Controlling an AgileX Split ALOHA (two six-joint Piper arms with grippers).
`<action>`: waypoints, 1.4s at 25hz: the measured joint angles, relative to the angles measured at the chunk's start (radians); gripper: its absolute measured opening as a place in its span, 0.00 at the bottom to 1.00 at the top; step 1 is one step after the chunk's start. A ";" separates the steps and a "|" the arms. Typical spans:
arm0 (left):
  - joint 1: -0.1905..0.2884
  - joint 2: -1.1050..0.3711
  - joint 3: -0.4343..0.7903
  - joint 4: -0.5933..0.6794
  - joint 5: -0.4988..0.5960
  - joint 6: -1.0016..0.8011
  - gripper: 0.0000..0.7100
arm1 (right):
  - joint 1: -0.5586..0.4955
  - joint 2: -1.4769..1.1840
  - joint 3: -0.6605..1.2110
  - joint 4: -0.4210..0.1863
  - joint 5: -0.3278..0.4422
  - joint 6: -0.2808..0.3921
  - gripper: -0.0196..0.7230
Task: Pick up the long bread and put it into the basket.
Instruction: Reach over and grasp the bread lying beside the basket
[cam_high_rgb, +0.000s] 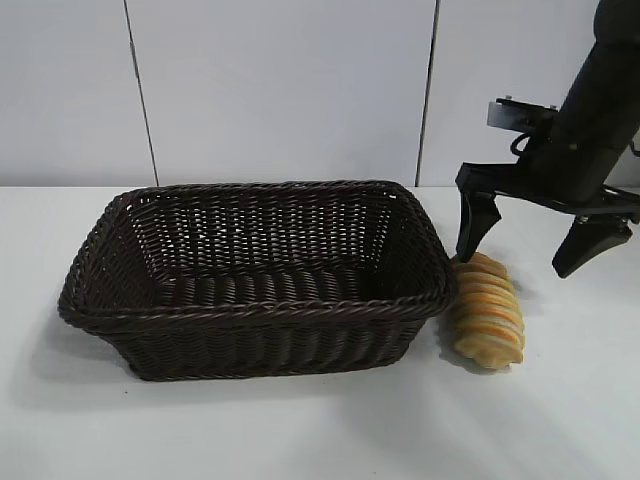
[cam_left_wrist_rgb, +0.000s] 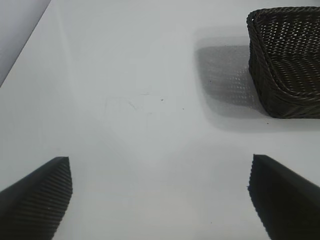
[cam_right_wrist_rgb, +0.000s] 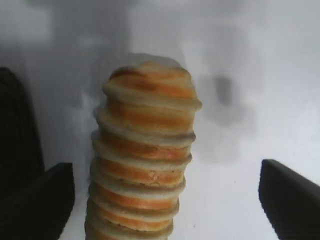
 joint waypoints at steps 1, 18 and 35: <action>0.000 0.000 0.000 0.000 0.000 0.000 0.98 | 0.000 0.004 0.000 0.001 -0.001 0.000 0.94; 0.000 0.000 0.000 0.000 0.000 0.000 0.98 | 0.021 0.028 0.006 0.018 -0.054 0.031 0.69; 0.000 0.000 0.000 0.000 0.000 0.000 0.98 | 0.070 0.033 0.007 -0.147 -0.065 0.172 0.12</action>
